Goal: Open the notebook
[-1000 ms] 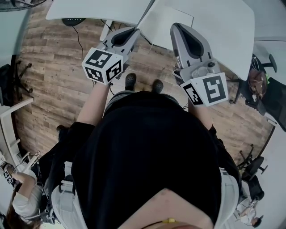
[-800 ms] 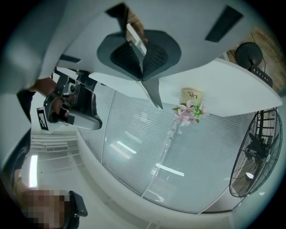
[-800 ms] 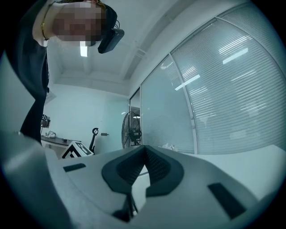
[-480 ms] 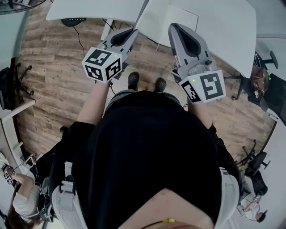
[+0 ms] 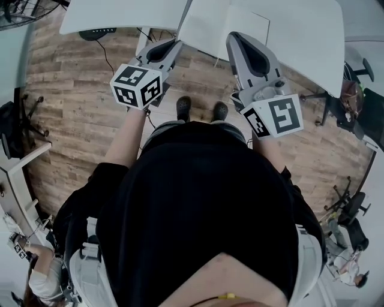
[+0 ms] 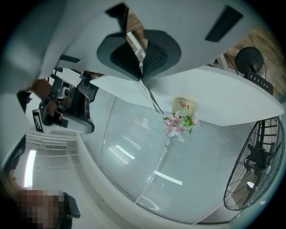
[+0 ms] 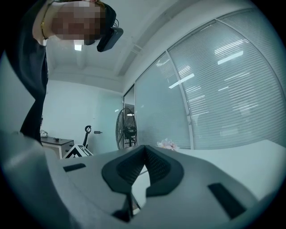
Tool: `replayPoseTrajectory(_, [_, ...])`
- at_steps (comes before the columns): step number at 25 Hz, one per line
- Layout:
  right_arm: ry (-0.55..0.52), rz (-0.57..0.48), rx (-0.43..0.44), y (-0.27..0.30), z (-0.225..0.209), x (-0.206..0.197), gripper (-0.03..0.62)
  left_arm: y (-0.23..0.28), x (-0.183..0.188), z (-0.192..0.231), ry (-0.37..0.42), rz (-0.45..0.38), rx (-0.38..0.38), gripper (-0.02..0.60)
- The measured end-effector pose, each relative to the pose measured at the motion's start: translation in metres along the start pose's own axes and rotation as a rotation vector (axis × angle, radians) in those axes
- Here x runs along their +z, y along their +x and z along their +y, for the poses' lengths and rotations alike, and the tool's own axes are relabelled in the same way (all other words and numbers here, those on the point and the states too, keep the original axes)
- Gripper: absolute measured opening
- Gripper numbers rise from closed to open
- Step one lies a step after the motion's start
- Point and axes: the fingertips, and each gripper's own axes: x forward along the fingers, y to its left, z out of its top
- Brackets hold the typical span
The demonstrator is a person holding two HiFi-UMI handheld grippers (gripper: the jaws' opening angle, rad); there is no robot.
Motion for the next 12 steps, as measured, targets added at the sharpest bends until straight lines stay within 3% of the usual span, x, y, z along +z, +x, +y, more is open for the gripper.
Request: replayPoseTrajectory(12, [-0.003,0.032,-0.039,0.020,0.015,-0.024,0.005,-0.003,-0.023,0.028,-0.013,0.042,-0.017,0.037])
